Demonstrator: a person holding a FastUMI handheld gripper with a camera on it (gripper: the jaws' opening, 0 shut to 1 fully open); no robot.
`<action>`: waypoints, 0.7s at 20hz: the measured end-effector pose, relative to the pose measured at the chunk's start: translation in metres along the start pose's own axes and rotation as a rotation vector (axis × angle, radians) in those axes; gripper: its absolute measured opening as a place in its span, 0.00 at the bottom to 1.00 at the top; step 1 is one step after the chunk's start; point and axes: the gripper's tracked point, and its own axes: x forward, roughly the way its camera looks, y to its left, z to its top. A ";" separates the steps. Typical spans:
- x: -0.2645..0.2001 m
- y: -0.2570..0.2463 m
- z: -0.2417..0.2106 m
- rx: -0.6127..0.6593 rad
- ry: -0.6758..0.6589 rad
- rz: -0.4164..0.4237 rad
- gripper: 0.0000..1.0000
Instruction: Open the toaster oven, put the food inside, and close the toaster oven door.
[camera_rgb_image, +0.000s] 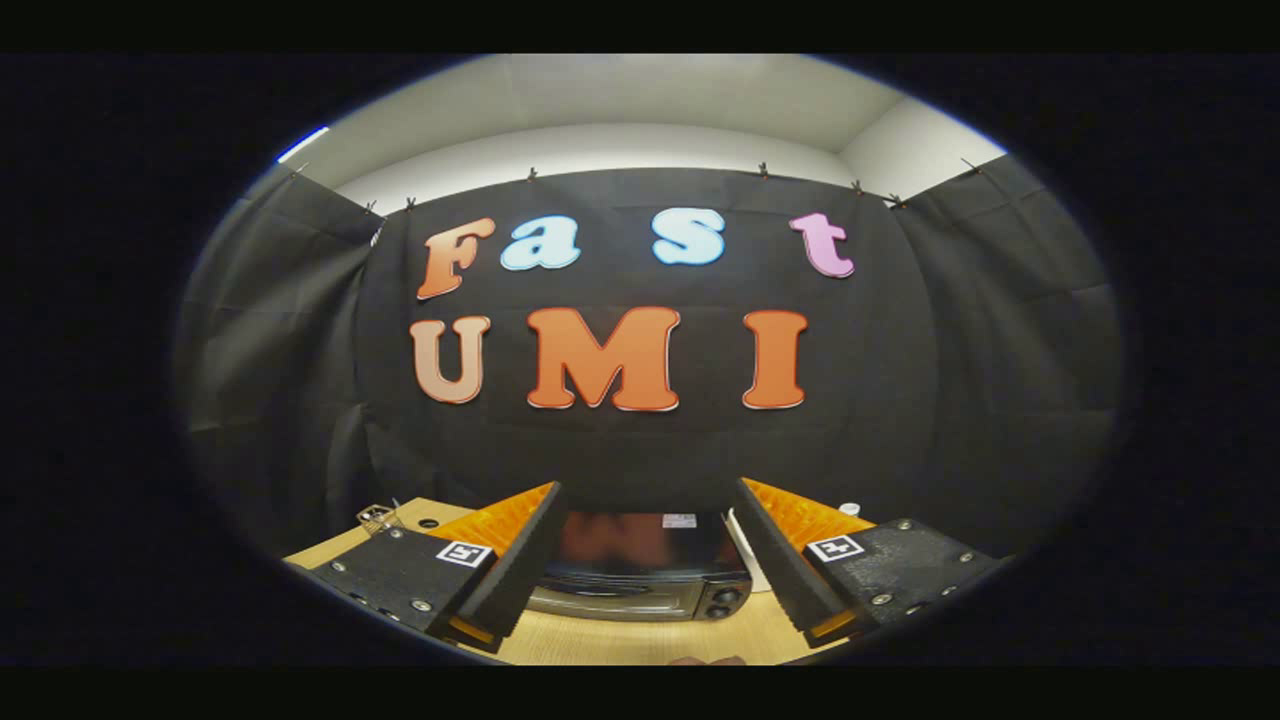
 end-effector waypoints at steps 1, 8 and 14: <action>0.005 0.005 -0.012 -0.002 0.023 0.008 0.99; 0.039 0.037 -0.097 -0.058 0.172 0.066 0.99; 0.076 0.051 -0.163 0.020 0.326 0.063 0.99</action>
